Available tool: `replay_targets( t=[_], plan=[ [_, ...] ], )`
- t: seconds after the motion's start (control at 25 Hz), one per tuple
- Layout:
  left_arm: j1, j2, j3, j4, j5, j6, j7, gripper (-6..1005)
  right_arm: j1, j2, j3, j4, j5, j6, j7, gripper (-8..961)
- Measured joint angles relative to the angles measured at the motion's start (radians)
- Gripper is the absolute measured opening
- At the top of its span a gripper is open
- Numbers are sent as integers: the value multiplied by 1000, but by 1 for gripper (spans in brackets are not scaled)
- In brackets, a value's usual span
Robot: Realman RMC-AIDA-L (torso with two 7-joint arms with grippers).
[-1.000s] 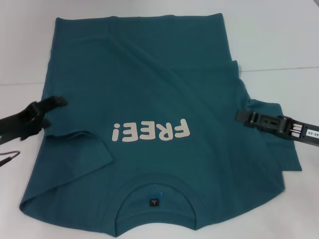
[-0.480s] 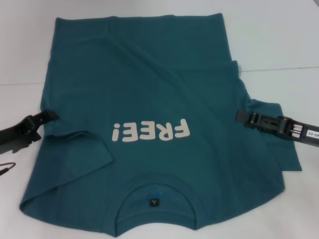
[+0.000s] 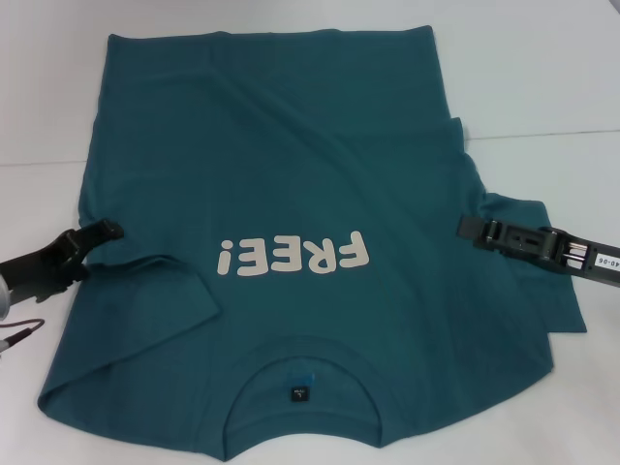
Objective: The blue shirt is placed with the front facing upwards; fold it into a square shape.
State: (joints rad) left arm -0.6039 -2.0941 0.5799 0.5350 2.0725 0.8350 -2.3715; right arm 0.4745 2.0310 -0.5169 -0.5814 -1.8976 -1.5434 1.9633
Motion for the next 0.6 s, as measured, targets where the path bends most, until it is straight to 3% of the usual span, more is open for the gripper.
replay_targets(
  t=[0.6],
  plan=[
    [-87,-3,11,-22,-6,-21,10,934,-1,0,2,10,0,2,-7,916]
  ],
)
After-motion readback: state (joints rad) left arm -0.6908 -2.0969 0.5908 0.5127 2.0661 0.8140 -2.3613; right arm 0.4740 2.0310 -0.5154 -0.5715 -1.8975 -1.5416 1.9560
